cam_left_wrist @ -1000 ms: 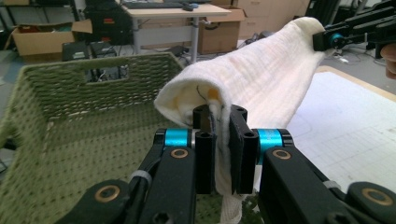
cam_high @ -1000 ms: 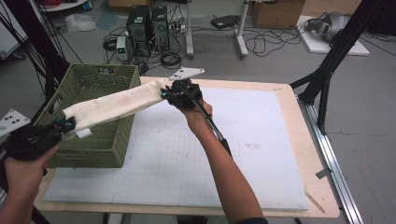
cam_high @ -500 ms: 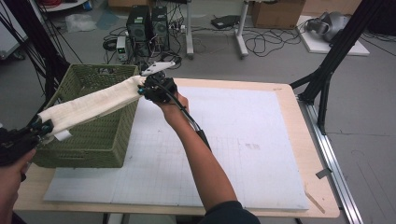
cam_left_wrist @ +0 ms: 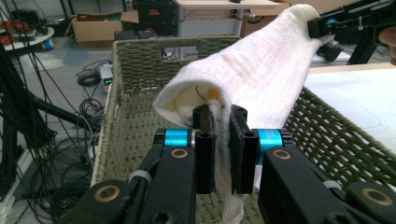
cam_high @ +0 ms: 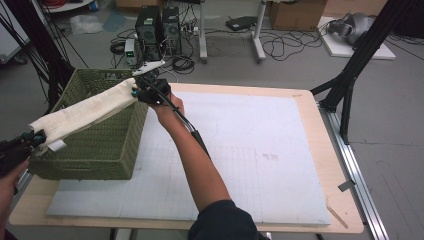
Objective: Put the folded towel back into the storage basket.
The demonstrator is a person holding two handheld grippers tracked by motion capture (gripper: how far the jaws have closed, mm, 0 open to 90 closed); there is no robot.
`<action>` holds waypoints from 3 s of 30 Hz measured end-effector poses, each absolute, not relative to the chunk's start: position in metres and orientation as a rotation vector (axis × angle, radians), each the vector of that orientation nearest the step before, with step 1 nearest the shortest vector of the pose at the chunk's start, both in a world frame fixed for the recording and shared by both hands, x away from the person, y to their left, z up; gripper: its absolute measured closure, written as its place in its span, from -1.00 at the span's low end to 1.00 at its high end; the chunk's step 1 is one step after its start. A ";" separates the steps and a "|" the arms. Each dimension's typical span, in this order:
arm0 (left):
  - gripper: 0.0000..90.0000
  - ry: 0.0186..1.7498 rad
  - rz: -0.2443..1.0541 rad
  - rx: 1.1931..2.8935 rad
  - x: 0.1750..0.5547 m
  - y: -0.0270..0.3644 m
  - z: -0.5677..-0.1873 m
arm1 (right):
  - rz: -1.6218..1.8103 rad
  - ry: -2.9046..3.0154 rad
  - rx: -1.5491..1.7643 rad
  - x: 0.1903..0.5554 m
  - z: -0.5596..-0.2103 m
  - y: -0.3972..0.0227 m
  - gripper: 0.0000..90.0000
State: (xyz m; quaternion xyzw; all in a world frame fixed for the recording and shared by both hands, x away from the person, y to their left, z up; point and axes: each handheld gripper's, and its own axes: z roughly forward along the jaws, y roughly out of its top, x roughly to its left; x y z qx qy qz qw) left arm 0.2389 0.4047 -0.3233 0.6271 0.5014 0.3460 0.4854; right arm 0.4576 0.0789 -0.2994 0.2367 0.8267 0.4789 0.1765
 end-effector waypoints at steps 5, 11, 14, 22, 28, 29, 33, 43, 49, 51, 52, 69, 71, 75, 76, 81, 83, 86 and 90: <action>0.82 1.244 0.847 1.532 0.243 0.409 -0.326 | 1.319 2.346 0.677 0.468 -0.301 0.098 0.78; 0.46 1.273 0.849 1.512 0.247 0.414 -0.325 | 1.283 2.319 0.686 0.476 -0.307 0.117 0.72; -0.17 1.291 0.879 1.475 0.243 0.417 -0.325 | 1.261 2.296 0.690 0.478 -0.311 0.120 0.40; -0.15 1.246 0.890 1.442 0.230 0.420 -0.318 | 1.266 2.291 0.679 0.475 -0.303 0.101 0.16; -0.16 1.200 0.847 1.440 0.231 0.404 -0.319 | 1.303 2.269 0.685 0.464 -0.291 0.070 0.08; -0.16 1.190 0.815 1.433 0.232 0.401 -0.319 | 1.313 2.279 0.689 0.463 -0.289 0.064 0.07; -0.14 1.144 0.747 1.426 0.237 0.383 -0.320 | 1.316 2.289 0.693 0.453 -0.286 0.038 0.01; -0.35 1.050 0.621 1.435 0.260 0.326 -0.320 | 1.399 2.261 0.670 0.422 -0.270 -0.034 -0.43; -0.45 0.971 0.575 1.474 0.273 0.286 -0.321 | 1.417 2.225 0.683 0.403 -0.267 -0.089 -0.59; -0.50 0.946 0.559 1.485 0.276 0.273 -0.322 | 1.414 2.209 0.680 0.394 -0.272 -0.110 -0.60; -0.50 0.933 0.550 1.488 0.278 0.267 -0.323 | 1.403 2.211 0.679 0.391 -0.274 -0.117 -0.60; -0.50 0.747 0.434 1.568 0.297 0.166 -0.340 | 1.290 2.149 0.811 0.335 -0.326 -0.232 -0.74; -0.50 0.736 0.428 1.586 0.298 0.158 -0.343 | 1.283 2.146 0.827 0.327 -0.333 -0.241 -0.74; -0.49 0.715 0.416 1.609 0.299 0.145 -0.349 | 1.280 2.119 0.871 0.312 -0.346 -0.258 -0.75; -0.49 0.710 0.412 1.617 0.299 0.142 -0.351 | 1.277 2.112 0.881 0.309 -0.350 -0.262 -0.75; -0.46 0.731 0.400 1.633 0.300 0.135 -0.364 | 1.271 2.087 0.920 0.295 -0.363 -0.283 -0.75; -0.46 0.743 0.400 1.636 0.300 0.134 -0.370 | 1.274 2.079 0.942 0.289 -0.367 -0.290 -0.75; -0.46 0.750 0.401 1.645 0.299 0.132 -0.378 | 1.258 2.069 0.967 0.282 -0.375 -0.298 -0.75; -0.46 0.747 0.422 1.659 0.299 0.132 -0.386 | 1.264 2.033 1.010 0.274 -0.386 -0.308 -0.78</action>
